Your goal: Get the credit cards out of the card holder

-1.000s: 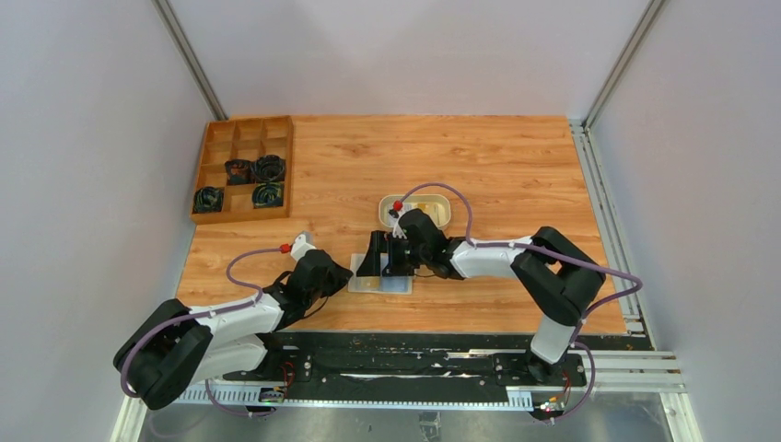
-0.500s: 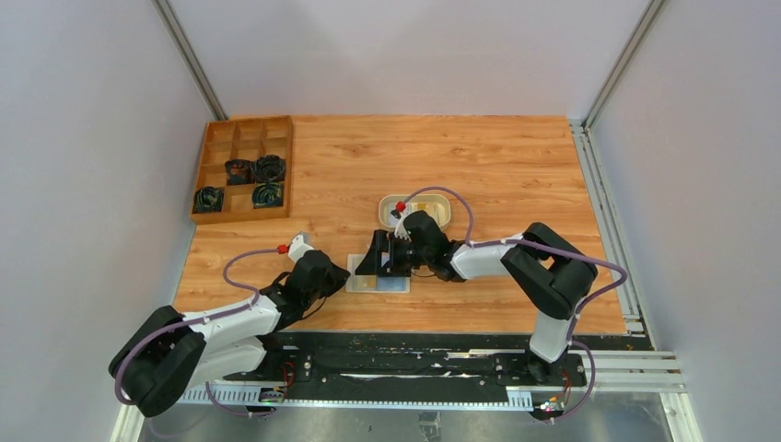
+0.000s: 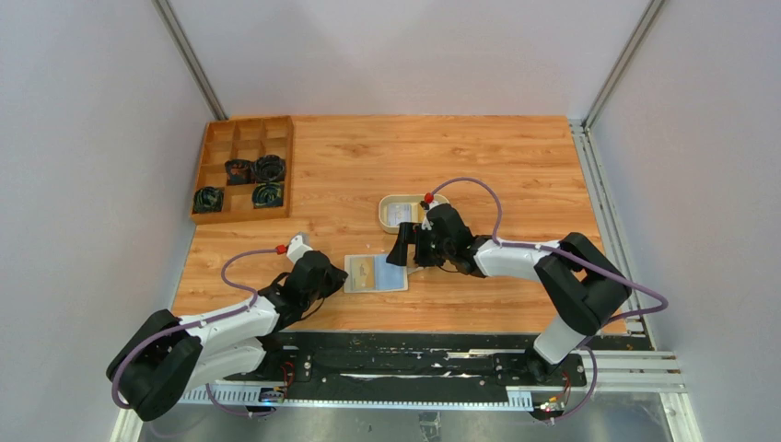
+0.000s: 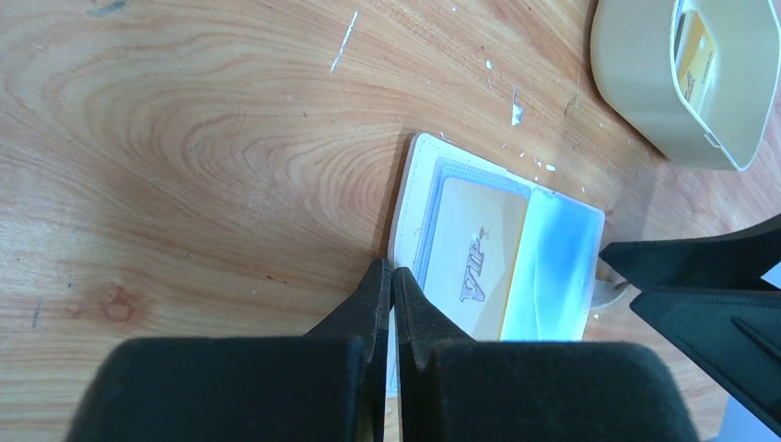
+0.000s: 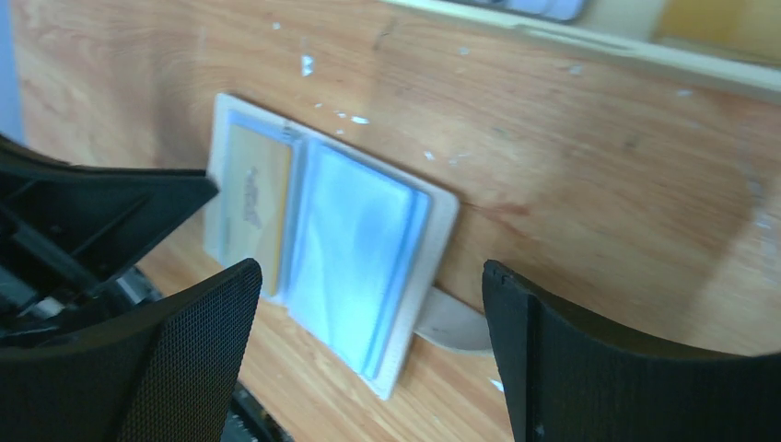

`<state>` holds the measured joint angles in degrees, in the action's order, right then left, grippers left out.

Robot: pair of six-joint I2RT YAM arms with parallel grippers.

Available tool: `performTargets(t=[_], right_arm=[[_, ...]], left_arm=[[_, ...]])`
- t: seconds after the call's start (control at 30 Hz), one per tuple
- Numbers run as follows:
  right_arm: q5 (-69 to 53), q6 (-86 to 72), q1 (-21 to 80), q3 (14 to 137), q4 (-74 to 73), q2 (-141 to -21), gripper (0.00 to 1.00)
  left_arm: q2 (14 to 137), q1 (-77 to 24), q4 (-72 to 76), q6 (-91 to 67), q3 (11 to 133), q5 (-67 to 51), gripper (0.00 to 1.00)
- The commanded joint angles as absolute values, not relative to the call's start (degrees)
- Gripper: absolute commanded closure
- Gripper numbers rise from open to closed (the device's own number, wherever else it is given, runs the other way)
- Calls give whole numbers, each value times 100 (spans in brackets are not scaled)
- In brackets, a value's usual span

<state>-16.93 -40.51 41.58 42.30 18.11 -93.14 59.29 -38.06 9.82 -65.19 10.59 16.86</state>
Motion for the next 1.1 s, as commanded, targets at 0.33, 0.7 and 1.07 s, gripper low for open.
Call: performTargets(t=[0.33, 0.7, 1.07], right_arm=[[-1667, -3041, 4460, 4324, 1839, -8343, 7], [-3258, -3706, 4614, 5151, 2111, -9858, 8], [-3425, -4377, 4821, 4943, 2659, -10494, 9]], left_arm=[[5959, -3832, 774, -6399, 1175, 1956, 100], [6246, -3832, 759, -6385, 1242, 1963, 100], [6484, -3832, 761, -6412, 1240, 2002, 100]])
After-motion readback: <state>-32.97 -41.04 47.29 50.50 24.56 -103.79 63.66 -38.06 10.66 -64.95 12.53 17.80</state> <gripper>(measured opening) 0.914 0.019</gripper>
